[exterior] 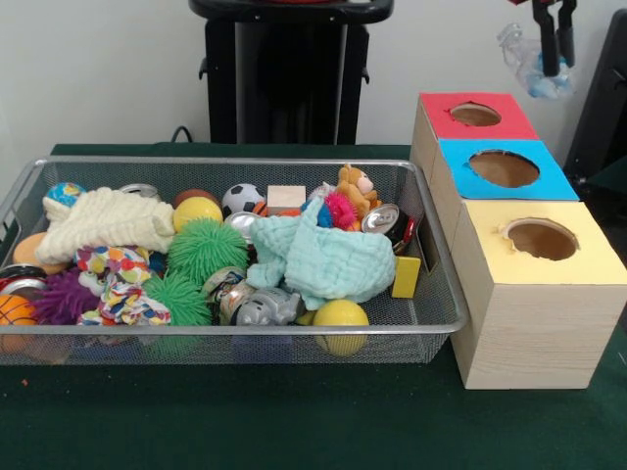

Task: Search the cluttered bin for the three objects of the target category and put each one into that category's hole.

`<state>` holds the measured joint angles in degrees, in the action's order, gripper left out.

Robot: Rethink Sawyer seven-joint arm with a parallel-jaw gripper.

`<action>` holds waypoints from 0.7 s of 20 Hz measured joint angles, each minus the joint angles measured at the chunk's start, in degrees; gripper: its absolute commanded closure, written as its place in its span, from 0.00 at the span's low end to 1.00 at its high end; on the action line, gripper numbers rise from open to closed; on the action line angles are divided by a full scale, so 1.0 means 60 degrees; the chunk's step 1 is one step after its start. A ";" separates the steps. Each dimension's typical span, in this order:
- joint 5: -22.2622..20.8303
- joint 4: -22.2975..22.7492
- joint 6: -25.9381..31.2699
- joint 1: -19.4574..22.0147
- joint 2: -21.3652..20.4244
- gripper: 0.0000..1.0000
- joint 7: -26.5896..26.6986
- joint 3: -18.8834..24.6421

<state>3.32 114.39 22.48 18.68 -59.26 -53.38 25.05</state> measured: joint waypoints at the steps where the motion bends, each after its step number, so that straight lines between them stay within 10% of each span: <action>1: 0.0000 0.0157 -0.0244 0.0060 0.0031 1.00 0.0000 -0.0003; 14: 0.0004 0.1363 -0.1800 0.0530 0.0552 1.00 0.0000 -0.0001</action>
<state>3.35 122.57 11.68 21.86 -55.95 -53.38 25.04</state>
